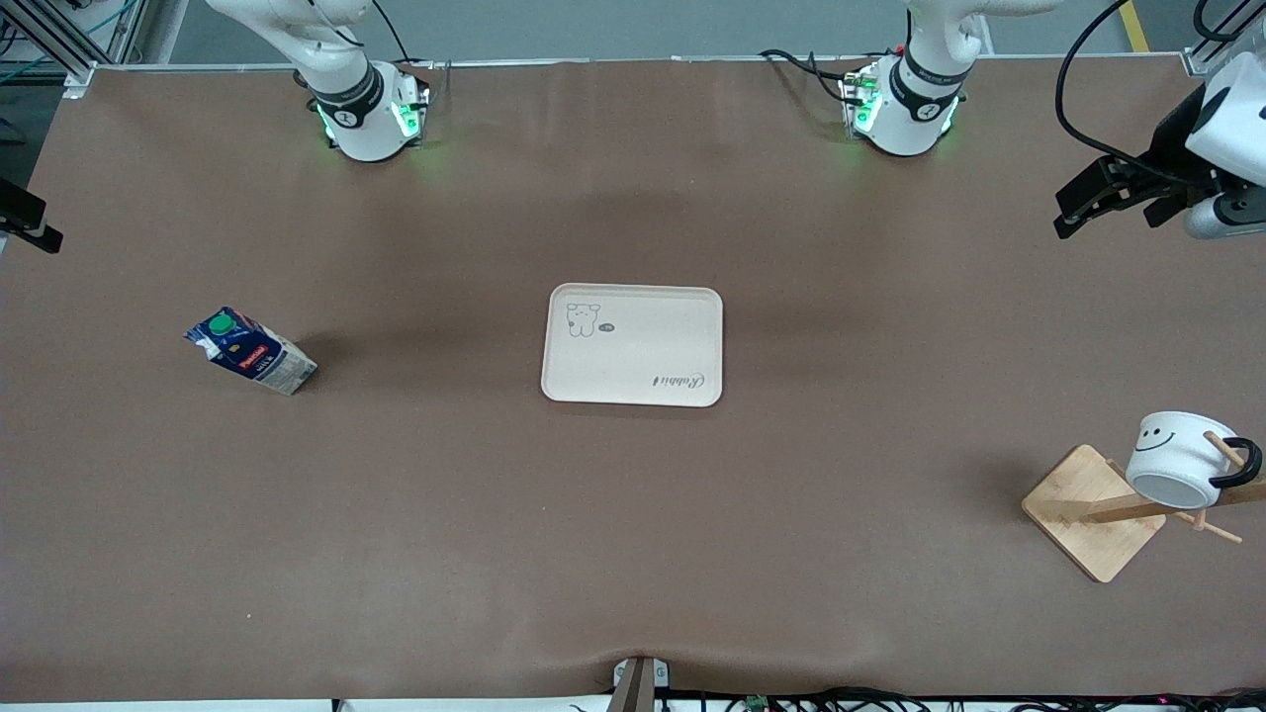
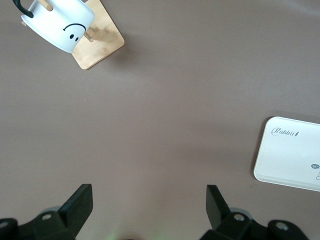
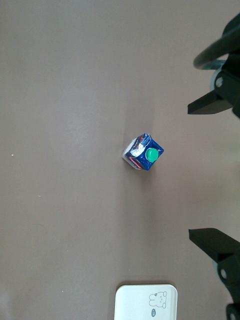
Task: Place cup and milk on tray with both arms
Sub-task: 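Move the right gripper toward the milk carton and the left gripper toward the mug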
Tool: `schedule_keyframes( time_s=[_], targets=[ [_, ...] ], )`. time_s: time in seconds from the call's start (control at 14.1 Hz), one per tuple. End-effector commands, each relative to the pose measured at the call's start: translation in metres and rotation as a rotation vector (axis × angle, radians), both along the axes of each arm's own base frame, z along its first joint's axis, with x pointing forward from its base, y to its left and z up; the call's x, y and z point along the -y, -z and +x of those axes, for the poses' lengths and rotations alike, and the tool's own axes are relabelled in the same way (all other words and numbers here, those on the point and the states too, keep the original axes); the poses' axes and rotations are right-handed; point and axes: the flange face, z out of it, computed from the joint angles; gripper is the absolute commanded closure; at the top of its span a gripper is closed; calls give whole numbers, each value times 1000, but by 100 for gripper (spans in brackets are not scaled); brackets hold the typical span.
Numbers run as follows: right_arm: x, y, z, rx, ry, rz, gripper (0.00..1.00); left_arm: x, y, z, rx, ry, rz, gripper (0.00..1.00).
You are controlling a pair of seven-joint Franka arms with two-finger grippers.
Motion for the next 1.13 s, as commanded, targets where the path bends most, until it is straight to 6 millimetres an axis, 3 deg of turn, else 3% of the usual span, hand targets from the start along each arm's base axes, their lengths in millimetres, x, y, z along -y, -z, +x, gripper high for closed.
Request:
schedule_keyframes(
  time_s=[0.0, 0.28, 0.85, 1.06],
  targets=[
    [3, -3, 0, 2, 16, -2, 0, -3, -5, 1, -6, 11, -2, 0],
    [4, -3, 0, 2, 19, -2, 0, -7, -4, 3, -8, -1, -2, 0],
    [1, 2, 3, -8, 5, -6, 0, -14, 43, 38, -32, 7, 99, 0],
    [6, 13, 5, -37, 14, -5, 0, -45, 66, 56, 15, -32, 95, 0]
  ],
)
